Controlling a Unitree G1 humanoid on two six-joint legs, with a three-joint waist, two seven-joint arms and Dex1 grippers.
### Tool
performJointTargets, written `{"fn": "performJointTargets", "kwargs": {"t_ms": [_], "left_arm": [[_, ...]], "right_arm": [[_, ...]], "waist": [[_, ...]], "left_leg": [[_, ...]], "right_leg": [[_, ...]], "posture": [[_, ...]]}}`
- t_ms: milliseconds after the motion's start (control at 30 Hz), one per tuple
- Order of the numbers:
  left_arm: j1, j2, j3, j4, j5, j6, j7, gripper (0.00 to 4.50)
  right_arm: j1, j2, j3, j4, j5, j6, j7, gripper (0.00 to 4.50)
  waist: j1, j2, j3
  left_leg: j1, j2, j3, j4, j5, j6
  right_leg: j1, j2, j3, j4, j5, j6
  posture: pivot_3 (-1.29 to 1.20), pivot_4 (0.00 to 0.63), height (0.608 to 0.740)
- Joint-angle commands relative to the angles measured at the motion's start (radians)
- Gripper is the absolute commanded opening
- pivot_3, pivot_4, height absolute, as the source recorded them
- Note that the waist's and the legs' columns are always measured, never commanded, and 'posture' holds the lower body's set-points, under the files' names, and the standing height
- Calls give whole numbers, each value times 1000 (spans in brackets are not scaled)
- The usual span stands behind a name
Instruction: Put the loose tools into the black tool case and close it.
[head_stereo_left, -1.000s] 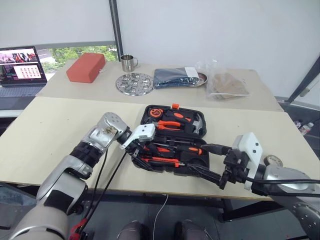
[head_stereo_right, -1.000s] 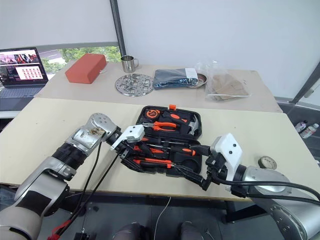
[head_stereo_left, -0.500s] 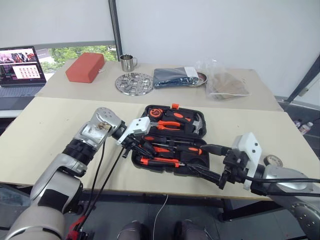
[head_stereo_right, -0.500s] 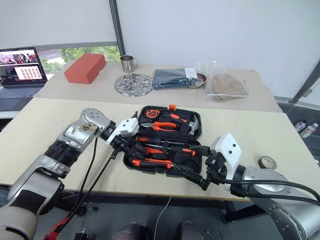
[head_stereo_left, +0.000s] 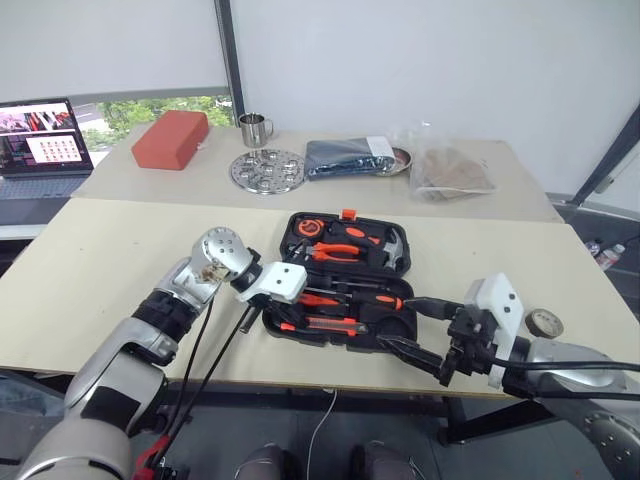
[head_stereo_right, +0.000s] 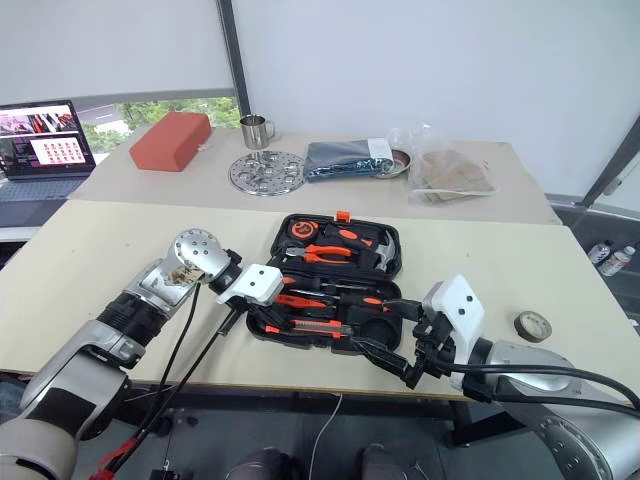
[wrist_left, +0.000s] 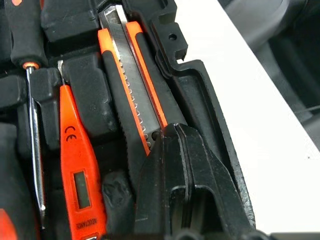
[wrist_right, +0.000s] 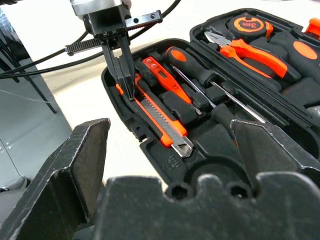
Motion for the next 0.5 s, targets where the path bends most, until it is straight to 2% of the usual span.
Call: {"fn": "performJointTargets", "kwargs": {"t_ms": [33,100,167,200,333,367,500], "left_arm": [[-16,-23,46,33,-8,96,12,21],[-28,-30,126,5,-99,184,-11,21],[-31,-24,197,-31,-183,239,-24,519],[-30,-20,230,-49,-213,261,-24,621],[-23,-20,362,-125,-316,358,36,2062],[-16,-20,382,-150,-338,376,39,2546],[13,-5,402,-241,-381,452,30,4085]], "right_arm": [[41,-21,-92,-36,16,-9,-4,4500],[112,-29,-173,-43,11,-1,-3,4500],[195,-30,-262,-46,7,1,4,4500],[244,-25,-306,-43,-10,-5,10,4500],[468,58,-539,-12,-40,-35,37,4500],[516,81,-587,1,-52,-49,48,4500],[616,134,-717,78,-81,-81,66,4500]], "waist": [[3,0,0],[4,0,0],[3,0,0],[3,0,0],[3,0,0],[4,0,0],[-1,1,0]], "left_leg": [[1,0,-1,0,-1,1],[0,0,-4,0,-2,4],[-3,0,-4,0,-2,3],[-4,0,-4,0,-2,3],[-5,-2,-5,1,-2,4],[-5,-3,-5,0,-2,4],[-3,-5,-5,-1,-3,4]], "right_leg": [[2,0,-1,-1,-1,1],[4,0,-2,-5,0,1],[3,0,-1,-7,2,4],[2,0,-1,-7,3,3],[4,0,-1,-8,2,4],[4,1,-1,-8,2,5],[6,1,0,-9,-2,10]], "posture": [[0,150,736],[0,150,736],[0,150,736],[0,150,736],[0,150,736],[0,150,736],[0,150,736]]}}
